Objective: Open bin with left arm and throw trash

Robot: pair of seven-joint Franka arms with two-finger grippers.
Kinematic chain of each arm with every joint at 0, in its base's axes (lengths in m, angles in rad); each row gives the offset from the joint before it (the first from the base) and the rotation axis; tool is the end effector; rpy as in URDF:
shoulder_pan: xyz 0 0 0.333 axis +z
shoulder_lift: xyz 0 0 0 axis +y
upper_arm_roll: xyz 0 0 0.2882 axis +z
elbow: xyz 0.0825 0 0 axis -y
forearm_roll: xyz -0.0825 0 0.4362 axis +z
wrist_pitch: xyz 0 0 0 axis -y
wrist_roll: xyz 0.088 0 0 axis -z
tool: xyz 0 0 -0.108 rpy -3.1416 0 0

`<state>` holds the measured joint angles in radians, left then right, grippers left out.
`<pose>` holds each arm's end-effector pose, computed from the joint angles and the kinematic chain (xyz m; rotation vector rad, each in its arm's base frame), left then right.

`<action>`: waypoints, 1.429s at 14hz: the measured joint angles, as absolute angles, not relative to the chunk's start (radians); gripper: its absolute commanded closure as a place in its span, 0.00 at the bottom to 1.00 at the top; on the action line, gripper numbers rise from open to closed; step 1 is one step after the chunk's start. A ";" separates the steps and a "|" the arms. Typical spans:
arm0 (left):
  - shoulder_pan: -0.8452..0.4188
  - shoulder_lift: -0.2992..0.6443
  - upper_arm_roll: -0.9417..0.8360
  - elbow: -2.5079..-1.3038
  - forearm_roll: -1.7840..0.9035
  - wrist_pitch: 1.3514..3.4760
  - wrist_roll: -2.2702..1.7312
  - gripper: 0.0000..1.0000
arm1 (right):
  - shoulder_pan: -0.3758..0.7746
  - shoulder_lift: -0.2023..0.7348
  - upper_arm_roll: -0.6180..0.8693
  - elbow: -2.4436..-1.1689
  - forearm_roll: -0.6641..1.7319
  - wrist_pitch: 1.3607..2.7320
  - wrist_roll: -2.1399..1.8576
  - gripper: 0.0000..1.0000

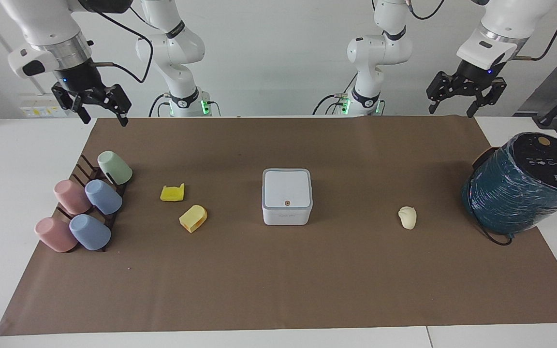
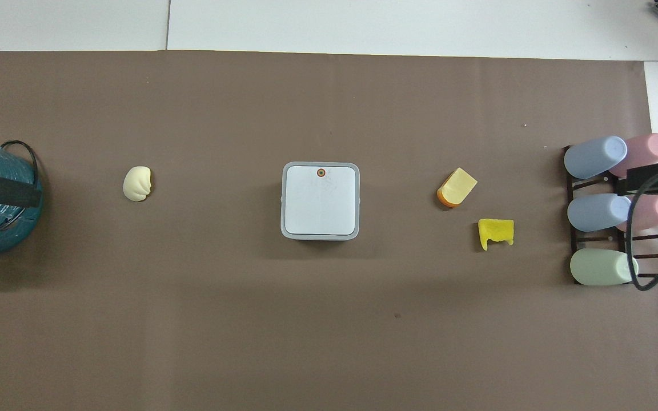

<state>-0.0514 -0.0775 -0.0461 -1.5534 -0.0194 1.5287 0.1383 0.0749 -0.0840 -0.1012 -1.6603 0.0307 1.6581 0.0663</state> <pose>0.5769 -0.0596 0.6469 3.1038 -0.3697 0.0829 0.5911 -0.0146 0.6066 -3.0949 0.1456 -0.1249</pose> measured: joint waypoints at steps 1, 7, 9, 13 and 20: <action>-0.064 -0.077 -0.050 -1.556 -0.019 1.547 0.132 0.00 | 0.085 -0.072 -0.101 -1.679 0.037 1.716 0.032 0.00; -0.169 -0.056 -0.056 -1.623 -0.019 1.738 0.074 0.00 | 0.125 0.065 -0.100 -1.776 0.118 1.980 -0.199 0.00; -0.230 -0.030 -0.058 -1.646 -0.019 1.802 0.013 0.00 | 0.138 0.124 -0.099 -1.817 0.126 2.075 -0.342 0.00; -0.350 0.056 -0.061 -1.655 -0.018 1.931 -0.155 0.00 | 0.171 0.238 -0.096 -1.864 0.137 2.202 -0.656 0.00; -0.477 0.212 -0.062 -1.678 -0.018 2.223 -0.307 0.00 | 0.195 0.289 -0.073 -1.970 0.220 2.323 -0.856 0.00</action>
